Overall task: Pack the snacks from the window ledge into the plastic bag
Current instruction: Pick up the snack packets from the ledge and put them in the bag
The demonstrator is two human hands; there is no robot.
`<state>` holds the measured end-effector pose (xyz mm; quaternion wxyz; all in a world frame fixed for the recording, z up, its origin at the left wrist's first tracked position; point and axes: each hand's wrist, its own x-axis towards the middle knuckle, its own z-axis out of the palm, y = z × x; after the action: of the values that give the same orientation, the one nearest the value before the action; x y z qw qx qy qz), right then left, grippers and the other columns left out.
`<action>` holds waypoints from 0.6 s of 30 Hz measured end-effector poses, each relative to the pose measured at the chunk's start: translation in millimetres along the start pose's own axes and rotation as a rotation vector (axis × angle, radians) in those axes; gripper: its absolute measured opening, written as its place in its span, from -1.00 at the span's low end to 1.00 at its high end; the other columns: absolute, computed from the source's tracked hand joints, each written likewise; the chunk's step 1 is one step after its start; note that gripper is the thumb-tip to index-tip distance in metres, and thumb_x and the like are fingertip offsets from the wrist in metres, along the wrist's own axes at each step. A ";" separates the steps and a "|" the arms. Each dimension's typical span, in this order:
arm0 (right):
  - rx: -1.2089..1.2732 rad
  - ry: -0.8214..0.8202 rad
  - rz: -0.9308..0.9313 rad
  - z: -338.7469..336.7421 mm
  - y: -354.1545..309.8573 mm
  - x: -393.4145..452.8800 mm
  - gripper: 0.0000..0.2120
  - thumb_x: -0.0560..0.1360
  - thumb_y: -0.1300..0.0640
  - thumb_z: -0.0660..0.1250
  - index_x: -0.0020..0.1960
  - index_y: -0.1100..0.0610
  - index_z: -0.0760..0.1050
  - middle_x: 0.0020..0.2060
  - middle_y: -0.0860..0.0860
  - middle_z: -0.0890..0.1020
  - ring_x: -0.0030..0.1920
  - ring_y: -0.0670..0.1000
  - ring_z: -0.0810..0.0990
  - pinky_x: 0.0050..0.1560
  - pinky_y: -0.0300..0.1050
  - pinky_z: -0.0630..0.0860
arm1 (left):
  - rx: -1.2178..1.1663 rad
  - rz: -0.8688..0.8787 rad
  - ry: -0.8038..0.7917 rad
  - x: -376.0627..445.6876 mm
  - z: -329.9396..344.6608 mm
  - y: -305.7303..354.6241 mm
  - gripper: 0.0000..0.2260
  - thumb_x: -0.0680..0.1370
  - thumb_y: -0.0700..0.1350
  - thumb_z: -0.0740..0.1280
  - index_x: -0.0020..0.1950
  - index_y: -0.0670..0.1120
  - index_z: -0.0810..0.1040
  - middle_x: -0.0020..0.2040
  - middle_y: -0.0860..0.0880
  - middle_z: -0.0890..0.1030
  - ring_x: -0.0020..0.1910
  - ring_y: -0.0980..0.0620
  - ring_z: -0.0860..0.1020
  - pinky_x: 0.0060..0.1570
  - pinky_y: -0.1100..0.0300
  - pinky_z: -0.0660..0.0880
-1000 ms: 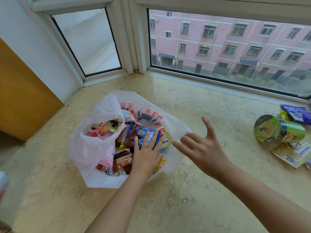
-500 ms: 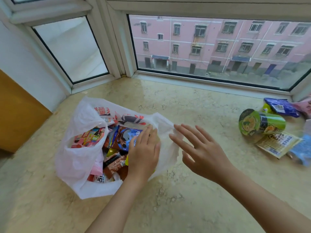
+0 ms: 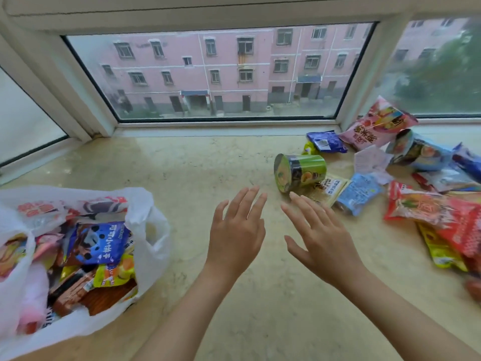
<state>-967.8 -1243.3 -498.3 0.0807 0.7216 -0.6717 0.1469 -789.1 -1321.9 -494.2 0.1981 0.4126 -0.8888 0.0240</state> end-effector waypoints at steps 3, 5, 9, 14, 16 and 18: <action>-0.018 -0.024 0.070 -5.2 47.0 -22.3 -0.45 0.49 -0.08 0.20 0.42 0.11 0.37 0.40 0.12 0.42 0.35 0.13 0.44 0.30 0.18 0.38 | 0.025 0.014 -0.083 16.3 25.4 37.5 -0.55 0.52 0.03 0.19 0.41 -0.03 0.44 0.41 0.00 0.45 0.38 0.02 0.41 0.21 0.01 0.40; -0.025 -0.044 0.097 -5.7 75.6 -37.6 -0.45 0.48 -0.09 0.19 0.43 0.10 0.35 0.38 0.13 0.43 0.34 0.14 0.44 0.32 0.18 0.35 | 0.041 0.033 -0.135 25.9 40.0 61.9 -0.53 0.50 0.06 0.18 0.40 -0.03 0.45 0.39 -0.01 0.46 0.35 0.01 0.44 0.17 0.00 0.44; -0.037 -0.060 0.129 -2.7 126.7 -57.8 -0.45 0.48 -0.10 0.17 0.41 0.11 0.37 0.36 0.15 0.44 0.31 0.16 0.46 0.27 0.19 0.38 | 0.092 0.058 -0.245 49.1 69.0 100.4 -0.46 0.45 0.14 0.29 0.40 -0.02 0.46 0.40 -0.03 0.46 0.33 -0.01 0.47 0.12 0.03 0.47; -0.082 -0.071 0.122 19.4 183.4 -63.1 -0.43 0.45 -0.10 0.19 0.39 0.12 0.36 0.35 0.19 0.44 0.30 0.20 0.46 0.29 0.19 0.30 | 0.072 -0.020 -0.436 80.4 117.5 133.4 -0.28 0.33 0.13 0.49 0.43 -0.07 0.41 0.40 -0.11 0.45 0.37 -0.10 0.43 0.16 -0.03 0.49; -0.092 -0.093 0.096 33.1 199.4 -58.9 -0.41 0.41 -0.05 0.33 0.38 0.14 0.38 0.35 0.22 0.44 0.30 0.22 0.46 0.27 0.24 0.36 | 0.064 -0.059 -0.491 90.1 138.3 141.2 -0.28 0.38 0.08 0.45 0.48 -0.09 0.32 0.44 -0.16 0.38 0.42 -0.18 0.35 0.25 -0.08 0.41; -0.099 -0.131 0.085 45.9 210.9 -50.8 -0.33 0.30 0.02 0.47 0.37 0.16 0.43 0.34 0.24 0.45 0.29 0.24 0.48 0.26 0.26 0.40 | 0.107 -0.091 -0.513 99.5 155.7 146.1 -0.28 0.29 0.02 0.52 0.41 -0.11 0.42 0.33 -0.21 0.50 0.28 -0.26 0.49 0.09 -0.10 0.51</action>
<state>-1175.3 -1227.5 -575.0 0.0658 0.6957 -0.7120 0.0694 -1007.2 -1329.8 -582.9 -0.0550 0.4545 -0.8880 -0.0431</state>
